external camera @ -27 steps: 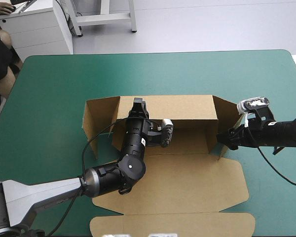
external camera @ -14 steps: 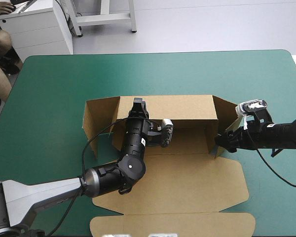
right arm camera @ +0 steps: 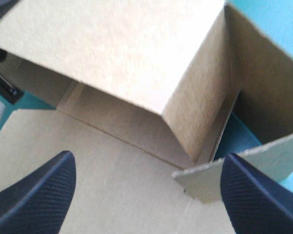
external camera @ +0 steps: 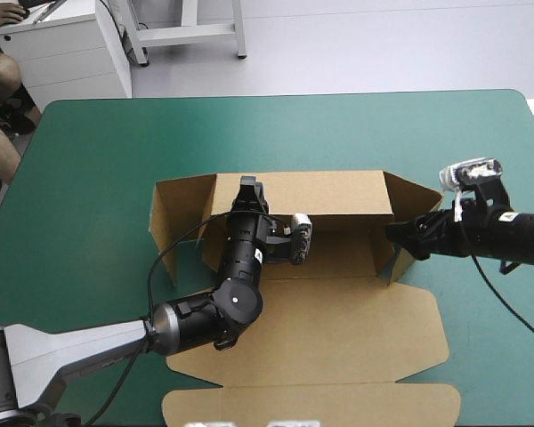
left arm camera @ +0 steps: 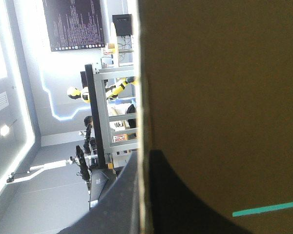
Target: Fold the box
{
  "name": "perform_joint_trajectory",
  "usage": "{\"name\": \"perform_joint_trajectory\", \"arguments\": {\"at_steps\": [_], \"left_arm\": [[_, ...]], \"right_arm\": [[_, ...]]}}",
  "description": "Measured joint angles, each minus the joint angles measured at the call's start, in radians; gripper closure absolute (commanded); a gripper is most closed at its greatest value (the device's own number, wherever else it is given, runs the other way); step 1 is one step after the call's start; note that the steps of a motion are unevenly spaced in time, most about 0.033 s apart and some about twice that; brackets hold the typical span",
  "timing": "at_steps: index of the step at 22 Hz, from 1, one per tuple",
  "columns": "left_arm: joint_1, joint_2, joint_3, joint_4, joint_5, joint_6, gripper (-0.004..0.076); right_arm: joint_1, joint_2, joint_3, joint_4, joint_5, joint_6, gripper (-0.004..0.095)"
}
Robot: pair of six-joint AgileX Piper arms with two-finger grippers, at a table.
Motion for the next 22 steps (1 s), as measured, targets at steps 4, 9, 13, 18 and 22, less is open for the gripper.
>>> {"name": "perform_joint_trajectory", "arguments": {"at_steps": [4,9,13,18,22], "left_arm": [[0.0,0.0,0.0,0.0,0.0,0.0,0.0734],[0.0,0.0,0.0,0.0,0.0,0.0,0.0734],[0.0,0.0,0.0,0.0,0.0,0.0,0.0734],[0.0,0.0,0.0,0.0,0.0,0.0,0.0734],[0.0,0.0,0.0,0.0,0.0,0.0,0.0734]], "right_arm": [[0.0,0.036,-0.208,-0.052,-0.059,0.128,0.0167],[0.0,0.211,-0.454,-0.291,-0.074,0.361,0.0167],[0.0,0.387,-0.568,-0.322,-0.042,0.422,0.0167],[0.0,0.543,-0.582,-0.34,-0.003,0.435,0.0167],[0.0,0.615,-0.581,-0.362,0.052,0.434,0.0167]]}}
